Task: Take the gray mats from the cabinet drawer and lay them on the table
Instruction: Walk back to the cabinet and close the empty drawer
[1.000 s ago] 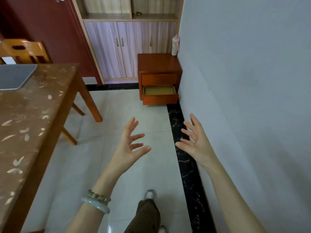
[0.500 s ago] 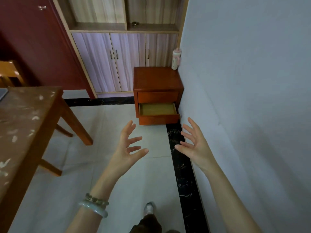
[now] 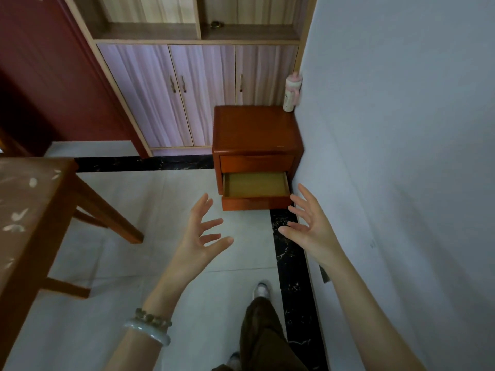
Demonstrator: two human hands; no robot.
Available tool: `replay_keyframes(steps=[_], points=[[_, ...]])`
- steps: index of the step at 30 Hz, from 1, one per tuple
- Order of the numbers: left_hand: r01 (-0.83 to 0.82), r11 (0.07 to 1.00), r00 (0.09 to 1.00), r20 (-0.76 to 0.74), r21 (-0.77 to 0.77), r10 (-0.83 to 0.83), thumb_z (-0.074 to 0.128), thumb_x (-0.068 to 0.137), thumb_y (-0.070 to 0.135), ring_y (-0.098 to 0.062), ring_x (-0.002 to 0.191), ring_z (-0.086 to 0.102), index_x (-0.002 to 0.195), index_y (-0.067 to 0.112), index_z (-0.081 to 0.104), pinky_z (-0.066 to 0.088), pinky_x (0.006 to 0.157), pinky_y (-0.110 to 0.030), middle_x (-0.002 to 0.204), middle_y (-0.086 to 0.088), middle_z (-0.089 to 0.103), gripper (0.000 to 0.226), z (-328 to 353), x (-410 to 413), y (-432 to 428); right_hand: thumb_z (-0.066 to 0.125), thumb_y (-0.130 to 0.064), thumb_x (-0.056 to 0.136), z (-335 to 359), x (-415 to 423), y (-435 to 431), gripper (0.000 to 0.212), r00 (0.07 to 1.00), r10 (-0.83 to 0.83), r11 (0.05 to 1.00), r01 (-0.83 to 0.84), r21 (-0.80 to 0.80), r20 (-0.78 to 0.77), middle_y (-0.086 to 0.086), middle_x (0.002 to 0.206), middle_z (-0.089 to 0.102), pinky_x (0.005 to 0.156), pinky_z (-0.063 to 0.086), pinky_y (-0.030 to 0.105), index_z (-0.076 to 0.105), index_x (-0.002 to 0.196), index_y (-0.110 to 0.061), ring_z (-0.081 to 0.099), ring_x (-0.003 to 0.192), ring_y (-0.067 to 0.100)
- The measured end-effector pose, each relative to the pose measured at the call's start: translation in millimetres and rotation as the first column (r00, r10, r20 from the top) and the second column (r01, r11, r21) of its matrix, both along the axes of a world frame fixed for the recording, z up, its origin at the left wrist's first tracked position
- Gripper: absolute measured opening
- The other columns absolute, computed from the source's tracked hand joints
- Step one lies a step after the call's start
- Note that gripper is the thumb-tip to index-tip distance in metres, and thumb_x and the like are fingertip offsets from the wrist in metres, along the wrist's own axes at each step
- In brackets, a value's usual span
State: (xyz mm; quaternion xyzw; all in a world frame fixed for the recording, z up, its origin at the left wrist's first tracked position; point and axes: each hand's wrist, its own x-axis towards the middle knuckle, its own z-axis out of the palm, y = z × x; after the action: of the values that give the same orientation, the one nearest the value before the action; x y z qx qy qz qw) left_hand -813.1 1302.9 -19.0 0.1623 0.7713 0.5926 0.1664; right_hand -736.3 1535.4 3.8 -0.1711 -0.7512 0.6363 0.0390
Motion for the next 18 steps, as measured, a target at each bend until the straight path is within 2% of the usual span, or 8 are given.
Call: replay_keyframes(steps=[5,10,14,16,18], points=[[-0.021,1.0,0.999,0.037,-0.001,0.021,0.075,0.071,0.033,-0.008,0.12,0.054,0.145,0.041,0.017,0.053,0.089,-0.024,0.148,0.016,0.028,0.095,-2.1,-59.4,49.7,0.073,-0.001,0.078,-5.4,-68.9,49.8,0.09,1.0,0.005,1.0,-0.005,-0.003,0.005,-0.007,0.144,0.041,0.1,0.046,0.03,0.024,0.145,-0.037,0.046,0.126,0.007],[-0.023,1.0,0.998,0.055,-0.002,0.023,0.075,0.075,0.031,-0.008,0.121,0.053,0.146,0.043,0.016,0.053,0.086,-0.021,0.144,0.024,0.03,0.093,-6.7,-112.0,91.4,0.073,-0.001,0.078,-5.9,-124.9,90.7,0.09,1.0,0.028,1.0,-0.028,0.005,-0.005,-0.008,0.142,0.041,0.099,0.047,0.03,0.024,0.14,-0.043,0.046,0.126,0.008],[-0.031,1.0,0.999,0.045,0.004,0.031,0.075,0.08,0.024,0.001,0.116,0.054,0.137,0.055,0.017,0.051,0.082,-0.016,0.134,0.038,0.029,0.088,-7.4,-146.5,113.7,0.073,-0.002,0.078,-11.9,-158.9,114.0,0.088,0.999,0.042,0.999,-0.042,-0.001,0.004,-0.01,0.14,0.042,0.094,0.047,0.024,0.024,0.138,-0.045,0.046,0.125,0.006],[-0.04,0.999,0.998,0.042,-0.011,0.04,0.075,0.081,0.024,0.004,0.114,0.054,0.132,0.059,0.016,0.051,0.08,-0.014,0.132,0.039,0.029,0.086,-8.0,-160.0,119.3,0.073,-0.002,0.078,-16.8,-172.6,121.4,0.088,0.999,0.051,0.999,-0.051,-0.006,0.018,-0.009,0.14,0.042,0.094,0.047,0.023,0.024,0.138,-0.044,0.046,0.125,0.005],[-0.052,0.998,0.997,0.052,-0.034,0.054,0.074,0.08,0.027,0.001,0.116,0.053,0.135,0.056,0.015,0.051,0.081,-0.014,0.138,0.032,0.029,0.086,-12.3,-173.6,121.5,0.073,-0.002,0.078,-21.3,-187.1,125.7,0.088,0.997,0.063,0.998,-0.063,-0.006,0.037,-0.008,0.141,0.041,0.095,0.047,0.024,0.024,0.138,-0.044,0.046,0.125,0.005]])
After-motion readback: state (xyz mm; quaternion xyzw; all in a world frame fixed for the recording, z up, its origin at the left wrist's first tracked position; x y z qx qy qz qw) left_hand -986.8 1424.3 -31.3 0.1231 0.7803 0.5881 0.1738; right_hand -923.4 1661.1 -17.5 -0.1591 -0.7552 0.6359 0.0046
